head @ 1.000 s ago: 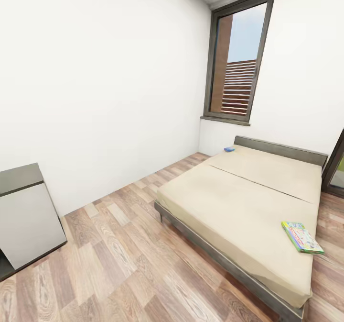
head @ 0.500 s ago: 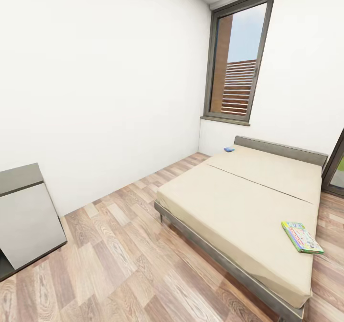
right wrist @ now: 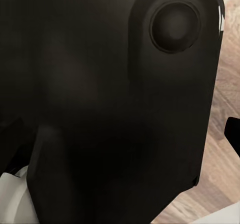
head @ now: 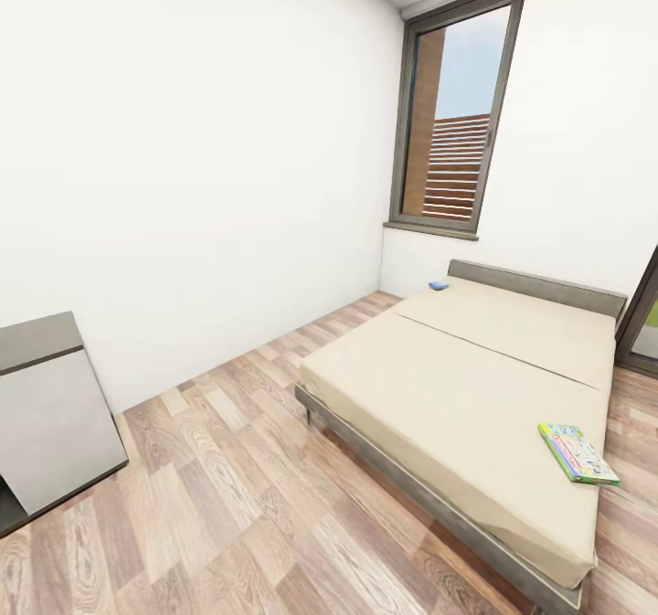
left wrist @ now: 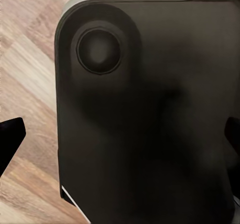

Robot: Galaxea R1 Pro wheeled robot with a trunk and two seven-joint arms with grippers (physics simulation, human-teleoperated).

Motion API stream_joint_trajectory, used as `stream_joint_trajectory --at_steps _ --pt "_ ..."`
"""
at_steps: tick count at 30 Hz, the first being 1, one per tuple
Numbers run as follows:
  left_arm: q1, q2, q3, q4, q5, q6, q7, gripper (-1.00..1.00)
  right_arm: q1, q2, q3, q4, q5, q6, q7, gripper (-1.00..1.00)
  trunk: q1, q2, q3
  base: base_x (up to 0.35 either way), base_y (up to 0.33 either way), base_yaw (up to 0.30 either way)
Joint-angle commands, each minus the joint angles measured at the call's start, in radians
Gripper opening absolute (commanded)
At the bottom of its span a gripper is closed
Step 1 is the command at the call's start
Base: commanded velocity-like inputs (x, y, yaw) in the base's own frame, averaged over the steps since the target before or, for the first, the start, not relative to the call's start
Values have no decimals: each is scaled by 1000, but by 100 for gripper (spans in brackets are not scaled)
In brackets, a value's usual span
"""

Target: Put all the toys in the child's room - the three board games (two on the bed and one on the table), the two jigsaw puzzles on the table, and the tennis ball on the table - inside the toy box on the table in the child's room.

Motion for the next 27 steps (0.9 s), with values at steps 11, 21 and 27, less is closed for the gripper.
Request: stream_joint_trajectory --at_steps 11,21,27 --pt "0 7 29 -5 1 -5 0 100 0 8 -3 0 -6 -2 -5 100 0 0 -1 0 0 0" --pt "0 8 32 -14 1 -7 0 100 0 11 -6 0 -11 0 -7 100 0 0 -1 0 0 0" --pt "0 8 32 -22 0 -7 0 100 0 36 -4 0 -8 -1 -7 100 0 0 -1 0 0 0"
